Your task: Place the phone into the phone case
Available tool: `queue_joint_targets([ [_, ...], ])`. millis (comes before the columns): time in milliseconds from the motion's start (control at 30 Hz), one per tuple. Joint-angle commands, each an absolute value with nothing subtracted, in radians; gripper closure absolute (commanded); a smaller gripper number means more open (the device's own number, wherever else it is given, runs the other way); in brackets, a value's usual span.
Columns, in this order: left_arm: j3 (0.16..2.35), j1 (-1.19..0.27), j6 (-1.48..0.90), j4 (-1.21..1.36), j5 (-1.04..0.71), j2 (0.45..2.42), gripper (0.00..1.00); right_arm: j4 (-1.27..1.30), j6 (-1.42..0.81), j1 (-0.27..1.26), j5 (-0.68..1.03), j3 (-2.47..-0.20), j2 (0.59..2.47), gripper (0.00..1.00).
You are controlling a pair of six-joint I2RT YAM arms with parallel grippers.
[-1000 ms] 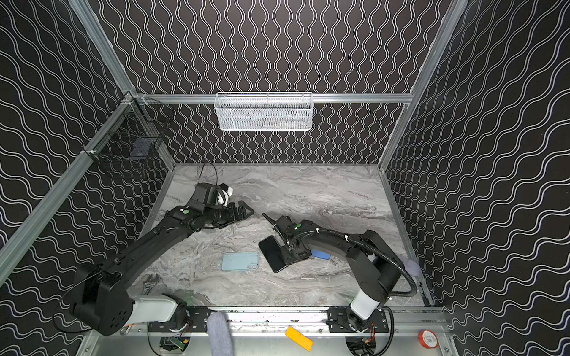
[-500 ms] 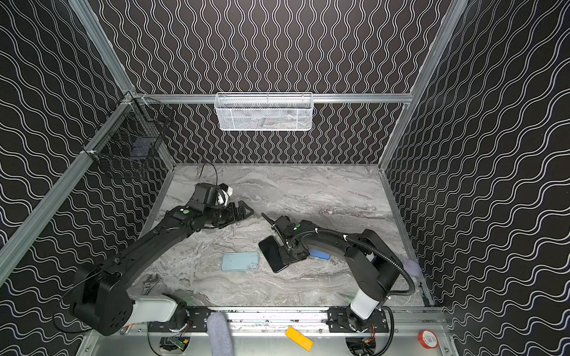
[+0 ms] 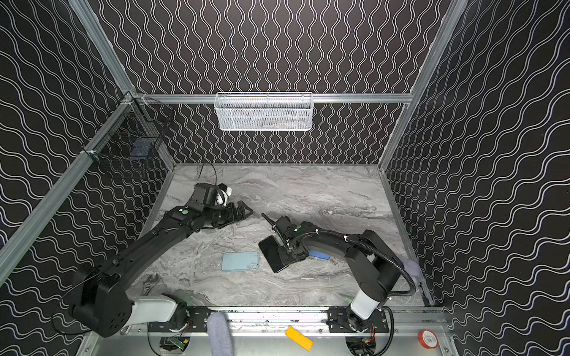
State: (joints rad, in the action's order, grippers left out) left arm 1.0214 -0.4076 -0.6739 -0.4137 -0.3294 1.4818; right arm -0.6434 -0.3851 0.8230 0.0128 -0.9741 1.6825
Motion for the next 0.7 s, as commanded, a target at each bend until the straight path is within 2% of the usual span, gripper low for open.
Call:
queue_joint_targets([
  [0,1.031,-0.401,-0.651,-0.412,-0.295,1.47,0.02,-0.757,-0.395,0.821,-0.099,-0.949,1.71,0.61],
  [667,1.011,-0.355,-0.643,-0.411,-0.295,1.433,0.02,-0.84,-0.442,0.824,-0.205,-0.925,1.764,0.63],
])
